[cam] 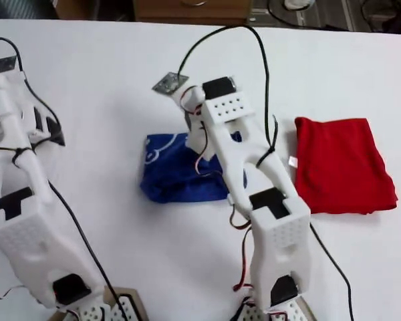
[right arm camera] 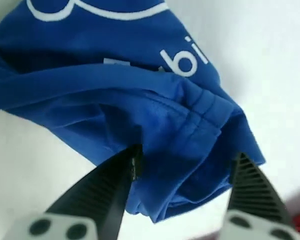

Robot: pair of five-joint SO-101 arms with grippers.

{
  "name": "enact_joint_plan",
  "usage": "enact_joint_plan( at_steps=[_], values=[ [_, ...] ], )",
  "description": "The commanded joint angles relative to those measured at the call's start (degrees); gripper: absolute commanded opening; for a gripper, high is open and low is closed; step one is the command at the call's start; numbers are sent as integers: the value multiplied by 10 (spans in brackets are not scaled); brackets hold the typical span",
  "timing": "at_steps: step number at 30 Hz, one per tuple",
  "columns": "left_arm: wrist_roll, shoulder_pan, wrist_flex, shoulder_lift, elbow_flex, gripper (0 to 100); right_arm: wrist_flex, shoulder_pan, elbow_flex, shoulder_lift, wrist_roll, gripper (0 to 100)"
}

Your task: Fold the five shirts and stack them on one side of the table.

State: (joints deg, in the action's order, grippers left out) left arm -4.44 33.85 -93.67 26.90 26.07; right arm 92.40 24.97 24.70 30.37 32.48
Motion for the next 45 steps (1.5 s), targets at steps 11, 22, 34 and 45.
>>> enact_joint_plan(
  at_steps=[11, 22, 34, 45],
  values=[
    [-4, 2, 4, -36, 2, 264, -12, -5, 75, 10, -1, 22],
    [-5, 3, 6, -36, 2, 264, 52, -5, 106, 10, 4, 21],
    [-6, 3, 8, -36, 2, 264, 53, 2, -141, -196, 4, 21],
    [-6, 1, 8, -36, 7, 264, -25, -81, -317, -275, 69, 28]
  ],
)
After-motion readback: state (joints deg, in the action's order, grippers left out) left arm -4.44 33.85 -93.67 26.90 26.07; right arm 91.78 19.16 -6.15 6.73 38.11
